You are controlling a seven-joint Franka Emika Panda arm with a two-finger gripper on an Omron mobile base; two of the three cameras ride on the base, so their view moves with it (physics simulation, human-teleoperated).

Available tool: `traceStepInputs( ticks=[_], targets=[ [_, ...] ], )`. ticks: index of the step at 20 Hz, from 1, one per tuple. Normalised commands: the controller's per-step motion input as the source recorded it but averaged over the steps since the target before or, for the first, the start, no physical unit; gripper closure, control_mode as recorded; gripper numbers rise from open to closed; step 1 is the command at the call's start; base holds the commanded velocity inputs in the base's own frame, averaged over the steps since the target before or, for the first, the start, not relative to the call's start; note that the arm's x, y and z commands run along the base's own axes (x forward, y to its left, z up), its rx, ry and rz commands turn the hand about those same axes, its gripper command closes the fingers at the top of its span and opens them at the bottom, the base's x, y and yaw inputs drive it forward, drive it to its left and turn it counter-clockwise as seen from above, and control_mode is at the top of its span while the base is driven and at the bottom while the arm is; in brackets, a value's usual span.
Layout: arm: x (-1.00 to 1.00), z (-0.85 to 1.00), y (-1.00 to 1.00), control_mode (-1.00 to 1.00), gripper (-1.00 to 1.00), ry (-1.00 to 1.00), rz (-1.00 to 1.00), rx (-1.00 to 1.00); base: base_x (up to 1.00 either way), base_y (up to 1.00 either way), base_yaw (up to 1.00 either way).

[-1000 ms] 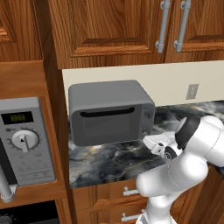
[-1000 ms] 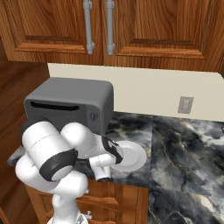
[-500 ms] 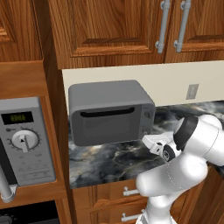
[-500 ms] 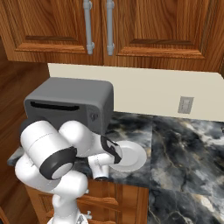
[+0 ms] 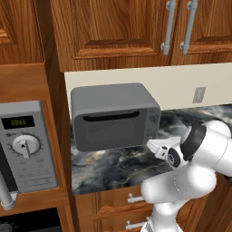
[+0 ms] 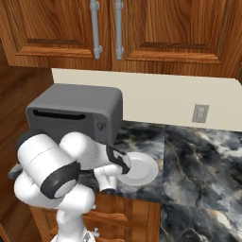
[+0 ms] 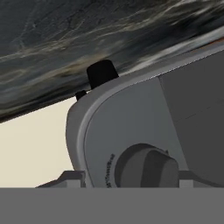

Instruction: Pull the toaster oven rack outwards. Pick up the baguette from the plate and place it on the toaster oven rack. Close the toaster oven door fully and set the temperature to the lowest setting.

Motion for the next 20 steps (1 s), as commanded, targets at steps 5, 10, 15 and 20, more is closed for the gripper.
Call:
traceStepInputs(
  ticks=[5,10,15,20],
  targets=[
    [0.00,-0.06,0.36,-1.00,1.00,0.03,-0.17,0.00,0.00,0.00,0.00],
    [-0.01,0.00,0.08,-1.00,1.00,0.04,-0.03,0.01,0.00,0.00,0.00],
    [-0.01,-0.03,0.01,-1.00,1.00,0.02,-0.01,0.00,0.00,0.00,0.00],
    [0.13,-0.04,0.43,-1.00,1.00,0.12,-0.17,-0.02,0.00,0.00,0.00]
  ],
)
